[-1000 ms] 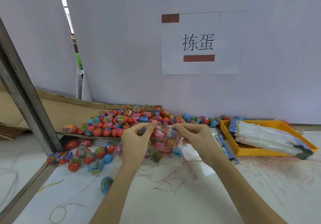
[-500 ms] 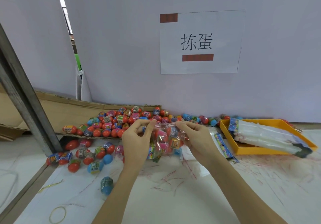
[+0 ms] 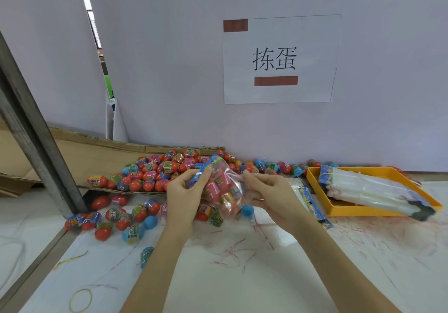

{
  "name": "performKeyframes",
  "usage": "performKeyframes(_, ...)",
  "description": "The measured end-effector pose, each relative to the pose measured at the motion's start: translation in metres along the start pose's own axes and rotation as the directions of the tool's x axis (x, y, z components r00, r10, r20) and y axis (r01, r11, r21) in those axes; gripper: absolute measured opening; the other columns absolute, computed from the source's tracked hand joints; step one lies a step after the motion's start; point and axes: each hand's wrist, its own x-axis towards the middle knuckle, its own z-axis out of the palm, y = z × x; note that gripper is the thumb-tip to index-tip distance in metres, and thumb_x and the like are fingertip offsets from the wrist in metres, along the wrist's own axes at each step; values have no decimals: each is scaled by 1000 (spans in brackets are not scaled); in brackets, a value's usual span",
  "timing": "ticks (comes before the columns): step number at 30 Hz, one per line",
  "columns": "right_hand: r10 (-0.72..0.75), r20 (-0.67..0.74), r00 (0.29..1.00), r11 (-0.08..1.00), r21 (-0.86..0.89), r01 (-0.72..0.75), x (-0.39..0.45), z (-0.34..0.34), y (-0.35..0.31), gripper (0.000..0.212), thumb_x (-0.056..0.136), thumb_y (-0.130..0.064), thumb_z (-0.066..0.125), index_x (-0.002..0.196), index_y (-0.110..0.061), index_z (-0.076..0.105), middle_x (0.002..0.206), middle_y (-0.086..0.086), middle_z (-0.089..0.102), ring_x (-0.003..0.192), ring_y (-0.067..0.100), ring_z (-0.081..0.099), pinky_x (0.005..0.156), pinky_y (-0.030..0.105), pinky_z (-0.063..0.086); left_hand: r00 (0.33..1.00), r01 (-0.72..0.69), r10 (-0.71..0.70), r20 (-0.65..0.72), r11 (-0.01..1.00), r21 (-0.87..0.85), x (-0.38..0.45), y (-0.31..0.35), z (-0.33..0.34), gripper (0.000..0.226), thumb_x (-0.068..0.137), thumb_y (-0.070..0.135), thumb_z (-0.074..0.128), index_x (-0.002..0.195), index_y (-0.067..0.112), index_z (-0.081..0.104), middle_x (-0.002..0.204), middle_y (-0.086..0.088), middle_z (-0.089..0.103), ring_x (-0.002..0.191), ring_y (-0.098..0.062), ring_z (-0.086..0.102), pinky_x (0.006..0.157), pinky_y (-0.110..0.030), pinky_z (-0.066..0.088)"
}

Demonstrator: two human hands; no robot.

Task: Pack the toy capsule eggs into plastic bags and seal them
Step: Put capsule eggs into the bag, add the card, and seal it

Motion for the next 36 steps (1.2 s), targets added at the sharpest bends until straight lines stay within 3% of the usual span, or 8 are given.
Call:
performKeyframes(4, -22, -38, 999, 998, -59, 20, 0, -2, 2, 22, 85, -33, 74, 93, -16, 84, 97, 14, 80, 88, 30, 78, 70, 29, 63, 983, -147, 168, -73, 961, 233, 3, 1, -5, 20, 94, 36, 75, 109, 24, 81, 92, 11, 79, 93, -12, 75, 80, -33, 63)
performKeyframes(8, -95, -48, 994, 992, -89, 91, 2, -12, -2, 27, 96, -36, 65, 97, -15, 82, 99, 12, 80, 92, 30, 78, 71, 28, 63, 953, -220, 259, -156, 948, 231, 7, 3, -17, 11, 93, 34, 77, 102, 29, 80, 82, 13, 78, 80, -13, 74, 73, -38, 63)
performKeyframes(13, -9, 69, 998, 981, -194, 23, 2, -2, 1, 41, 93, -55, 64, 106, -20, 80, 98, 10, 79, 90, 26, 77, 74, 28, 62, 962, -215, 246, -114, 949, 231, 2, 4, -10, 16, 91, 37, 77, 105, 30, 79, 81, 19, 77, 75, -9, 74, 64, -31, 62)
performKeyframes(21, -108, 4, 994, 939, -328, 104, 5, 1, 5, 14, 94, -26, 73, 92, -13, 78, 86, 3, 78, 78, 14, 72, 70, 21, 58, 985, -133, 147, -93, 981, 142, -1, 5, -1, 8, 93, 38, 74, 101, 37, 77, 93, 12, 80, 93, -10, 76, 83, -45, 65)
performKeyframes(24, -161, -26, 987, 929, -340, 142, 5, 1, 4, 13, 95, -26, 71, 95, -14, 77, 86, 1, 77, 77, 12, 71, 68, 19, 56, 993, -64, 73, -92, 994, 89, -2, 4, 2, 15, 99, 35, 70, 103, 24, 79, 95, 4, 79, 98, -20, 74, 89, -49, 62)
performKeyframes(30, -117, 151, 982, 903, -395, 168, -2, -6, 0, 19, 101, -25, 64, 93, -22, 81, 80, -3, 75, 68, 7, 64, 64, 16, 52, 979, 123, -133, 156, 990, 73, -4, 10, -1, 43, 92, 59, 65, 95, 19, 80, 92, -8, 78, 89, -30, 73, 81, -36, 59)
performKeyframes(33, -104, 71, 992, 940, -319, 122, 1, -4, 1, 18, 100, -28, 64, 104, -22, 81, 94, 0, 79, 83, 12, 72, 72, 23, 57, 986, 87, -97, 139, 993, 76, -5, 10, 0, 30, 90, 51, 72, 86, 23, 80, 89, -12, 78, 89, -37, 74, 84, -47, 63)
performKeyframes(36, -15, 26, 1000, 989, -144, 19, 3, -5, 0, 22, 96, -27, 67, 111, -15, 79, 102, 5, 79, 90, 16, 75, 76, 25, 59, 997, -26, 22, 69, 998, 61, -5, 11, -1, 26, 85, 54, 68, 87, 32, 79, 78, -2, 76, 71, -15, 72, 65, -26, 61)
